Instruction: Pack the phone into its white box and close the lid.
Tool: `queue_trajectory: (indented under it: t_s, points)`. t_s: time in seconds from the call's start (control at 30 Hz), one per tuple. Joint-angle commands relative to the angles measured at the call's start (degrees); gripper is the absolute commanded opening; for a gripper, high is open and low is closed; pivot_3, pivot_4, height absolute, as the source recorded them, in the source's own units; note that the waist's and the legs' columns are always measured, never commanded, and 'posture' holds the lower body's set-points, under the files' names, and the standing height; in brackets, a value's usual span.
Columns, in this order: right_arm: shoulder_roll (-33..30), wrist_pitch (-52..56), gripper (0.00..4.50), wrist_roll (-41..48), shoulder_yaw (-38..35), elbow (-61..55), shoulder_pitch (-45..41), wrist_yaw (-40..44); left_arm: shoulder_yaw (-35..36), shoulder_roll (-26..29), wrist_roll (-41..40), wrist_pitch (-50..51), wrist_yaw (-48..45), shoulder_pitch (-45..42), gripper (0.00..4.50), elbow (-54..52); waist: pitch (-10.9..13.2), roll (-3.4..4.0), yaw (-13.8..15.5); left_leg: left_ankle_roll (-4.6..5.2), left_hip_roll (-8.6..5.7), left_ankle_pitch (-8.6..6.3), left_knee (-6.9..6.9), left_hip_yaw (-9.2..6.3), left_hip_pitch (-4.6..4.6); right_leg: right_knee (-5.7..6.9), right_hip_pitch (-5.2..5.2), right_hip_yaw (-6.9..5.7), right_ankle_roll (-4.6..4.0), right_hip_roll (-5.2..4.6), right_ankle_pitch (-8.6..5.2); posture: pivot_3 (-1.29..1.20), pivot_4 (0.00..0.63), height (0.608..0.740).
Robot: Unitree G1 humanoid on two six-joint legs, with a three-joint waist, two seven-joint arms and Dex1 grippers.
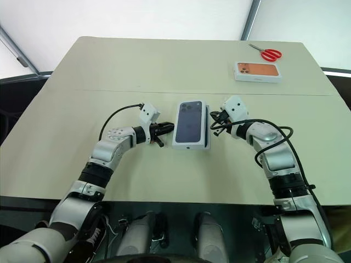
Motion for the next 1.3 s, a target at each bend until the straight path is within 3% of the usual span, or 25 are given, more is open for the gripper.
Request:
queue_trajectory:
  t_s: [0.03, 1.3]
  points:
    - [0.05, 0.04, 0.05, -0.86, 0.32, -3.56, 0.52, 0.84, -0.91, -1.05, 0.41, -0.81, -0.58, -0.74, 0.54, 0.5, 0.0, 0.0, 0.0, 0.0, 0.0, 0.0, 0.0, -0.01, 0.0, 0.0, 0.0, 0.0, 0.0, -0.01, 0.0, 0.0, 0.15, 0.738]
    - [-0.59, -0.36, 0.05, -9.93, 2.19, -1.69, 1.3, 2.73, 1.23, -2.85, -1.1, 2.37, 0.75, -0.15, 0.54, -4.75, -0.02, -0.03, -0.02, 0.0, -0.02, 0.0, 0.02, -0.08, 0.19, -0.01, 0.2, -0.03, 0.0, -0.1, 0.0, 0.0, 0.15, 0.738]
